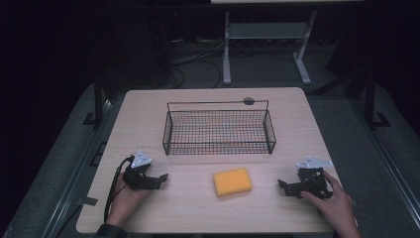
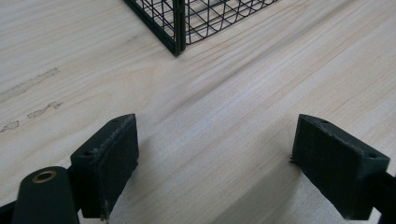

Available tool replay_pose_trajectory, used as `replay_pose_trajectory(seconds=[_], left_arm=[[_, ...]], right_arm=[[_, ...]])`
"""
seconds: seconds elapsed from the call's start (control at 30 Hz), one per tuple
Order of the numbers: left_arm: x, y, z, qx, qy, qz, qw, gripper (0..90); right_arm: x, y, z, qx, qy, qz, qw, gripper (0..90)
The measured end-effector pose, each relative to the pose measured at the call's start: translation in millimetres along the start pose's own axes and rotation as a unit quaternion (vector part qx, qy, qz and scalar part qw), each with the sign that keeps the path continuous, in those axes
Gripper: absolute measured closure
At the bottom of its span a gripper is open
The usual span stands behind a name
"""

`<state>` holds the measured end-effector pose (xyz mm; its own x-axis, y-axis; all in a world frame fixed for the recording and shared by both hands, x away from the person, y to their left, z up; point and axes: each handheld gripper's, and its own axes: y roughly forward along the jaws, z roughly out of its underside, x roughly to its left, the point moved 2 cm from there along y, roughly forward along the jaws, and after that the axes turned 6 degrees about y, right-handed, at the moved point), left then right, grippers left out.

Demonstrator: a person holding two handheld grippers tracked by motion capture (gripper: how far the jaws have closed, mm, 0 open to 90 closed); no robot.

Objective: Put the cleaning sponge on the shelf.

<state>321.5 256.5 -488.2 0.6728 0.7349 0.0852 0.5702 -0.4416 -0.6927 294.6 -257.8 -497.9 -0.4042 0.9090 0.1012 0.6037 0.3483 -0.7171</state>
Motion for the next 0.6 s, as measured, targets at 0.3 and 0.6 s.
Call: replay_pose_trajectory(seconds=[0.3,0.6], left_arm=[[-0.9,-7.4,-5.7,-0.006,-0.001,0.017,0.9998,33.9],[-5.7,-19.3,-14.2,-0.012,0.001,0.05,0.9987,73.4]], right_arm=[[0.0,0.0,0.0,0.0,0.0,0.0,1.0,0.0],[0.0,0.0,0.0,0.0,0.0,0.0,1.0,0.0]])
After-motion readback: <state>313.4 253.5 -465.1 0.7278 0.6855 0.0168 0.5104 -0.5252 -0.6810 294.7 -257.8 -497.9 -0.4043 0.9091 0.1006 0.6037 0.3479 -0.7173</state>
